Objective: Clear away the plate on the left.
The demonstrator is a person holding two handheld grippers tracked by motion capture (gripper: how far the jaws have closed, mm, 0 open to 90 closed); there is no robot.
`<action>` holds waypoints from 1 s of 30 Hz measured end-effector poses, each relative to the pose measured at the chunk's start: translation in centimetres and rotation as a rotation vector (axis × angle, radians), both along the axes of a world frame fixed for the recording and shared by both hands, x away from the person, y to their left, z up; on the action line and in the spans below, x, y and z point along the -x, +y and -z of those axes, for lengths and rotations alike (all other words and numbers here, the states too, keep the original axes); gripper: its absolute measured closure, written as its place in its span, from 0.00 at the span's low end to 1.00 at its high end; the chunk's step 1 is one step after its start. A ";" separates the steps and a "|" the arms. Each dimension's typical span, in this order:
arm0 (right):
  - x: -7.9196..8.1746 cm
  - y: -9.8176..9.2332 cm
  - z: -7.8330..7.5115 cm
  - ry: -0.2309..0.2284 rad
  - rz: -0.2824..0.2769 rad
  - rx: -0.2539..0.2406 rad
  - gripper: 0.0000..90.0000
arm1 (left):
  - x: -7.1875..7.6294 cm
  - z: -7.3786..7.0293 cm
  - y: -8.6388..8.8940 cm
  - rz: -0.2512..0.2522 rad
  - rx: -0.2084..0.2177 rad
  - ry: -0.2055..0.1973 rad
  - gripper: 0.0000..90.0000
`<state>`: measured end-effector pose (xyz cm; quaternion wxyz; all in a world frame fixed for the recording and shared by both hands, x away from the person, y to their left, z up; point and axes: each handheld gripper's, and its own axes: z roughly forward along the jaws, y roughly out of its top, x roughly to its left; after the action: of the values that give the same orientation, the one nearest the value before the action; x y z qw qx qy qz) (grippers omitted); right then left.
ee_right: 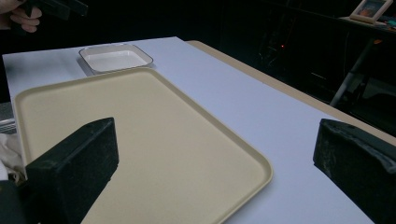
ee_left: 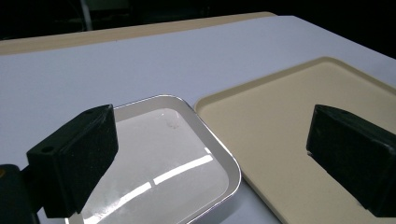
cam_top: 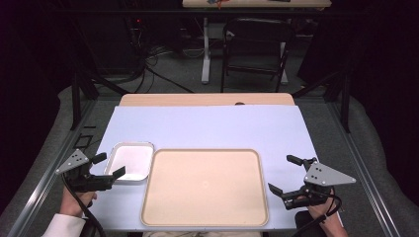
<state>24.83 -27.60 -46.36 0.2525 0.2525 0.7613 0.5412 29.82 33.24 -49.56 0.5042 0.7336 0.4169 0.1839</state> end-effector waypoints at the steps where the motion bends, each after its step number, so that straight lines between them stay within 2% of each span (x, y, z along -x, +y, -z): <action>1: 0.0 0.0 0.0 0.000 0.000 0.001 0.00 | -0.2 0.0 0.0 -0.011 -0.009 0.014 0.02; 3: 0.0 0.0 0.0 0.002 0.001 0.001 0.00 | -0.5 0.0 0.2 -0.029 -0.023 0.048 0.02; 4: 0.0 0.0 0.0 0.002 0.001 0.001 0.00 | -0.5 0.0 0.2 -0.029 -0.023 0.048 0.02; 5: 0.0 0.0 0.0 0.003 0.002 0.002 0.00 | -1.0 0.0 0.4 -0.046 -0.025 0.095 0.02; 6: 0.0 0.0 0.0 0.002 0.002 0.004 0.00 | -1.0 0.0 0.4 -0.046 -0.025 0.095 0.01; 7: 0.0 0.0 0.0 0.002 0.002 0.004 0.00 | -1.4 -0.1 0.7 -0.061 -0.026 0.129 0.01; 8: 0.0 0.0 0.0 0.002 0.002 0.004 0.00 | -1.4 -0.1 0.7 -0.061 -0.026 0.129 0.01; 9: 0.0 0.0 0.0 0.002 0.002 0.005 0.00 | -1.7 -0.1 0.9 -0.078 -0.034 0.154 0.01; 11: 0.0 0.1 0.0 0.004 0.002 0.006 0.00 | -2.1 -0.1 1.2 -0.093 -0.035 0.180 0.00; 14: -0.1 0.1 0.0 0.005 0.000 0.008 0.00 | -2.7 -0.3 1.5 -0.114 -0.059 0.212 0.00; 19: -0.1 0.2 0.1 0.004 -0.002 0.015 0.00 | -3.7 -0.5 2.3 -0.156 -0.055 0.264 0.01; 20: -0.1 0.2 0.1 0.004 -0.002 0.015 0.00 | -3.7 -0.5 2.3 -0.156 -0.055 0.264 0.01; 21: -0.1 0.1 0.1 0.005 0.000 0.015 0.00 | -4.0 -0.4 2.4 -0.169 -0.071 0.289 0.01; 23: -0.1 0.1 0.1 0.005 0.000 0.016 0.00 | -4.4 -0.2 2.4 -0.177 -0.094 0.310 0.01; 24: -0.1 0.2 0.1 0.007 0.000 0.015 0.00 | -4.4 -0.2 2.4 -0.177 -0.094 0.310 0.01; 28: -0.1 0.2 0.1 0.011 0.000 0.017 0.00 | -4.9 -0.1 1.9 -0.184 -0.144 0.340 0.02; 30: -0.1 0.2 0.1 0.011 0.000 0.017 0.00 | -5.0 0.0 1.8 -0.189 -0.150 0.341 0.03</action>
<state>24.95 -27.39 -46.45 0.2506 0.2532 0.7673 0.5333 34.81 35.09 -49.52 0.3508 0.7472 0.5484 0.1340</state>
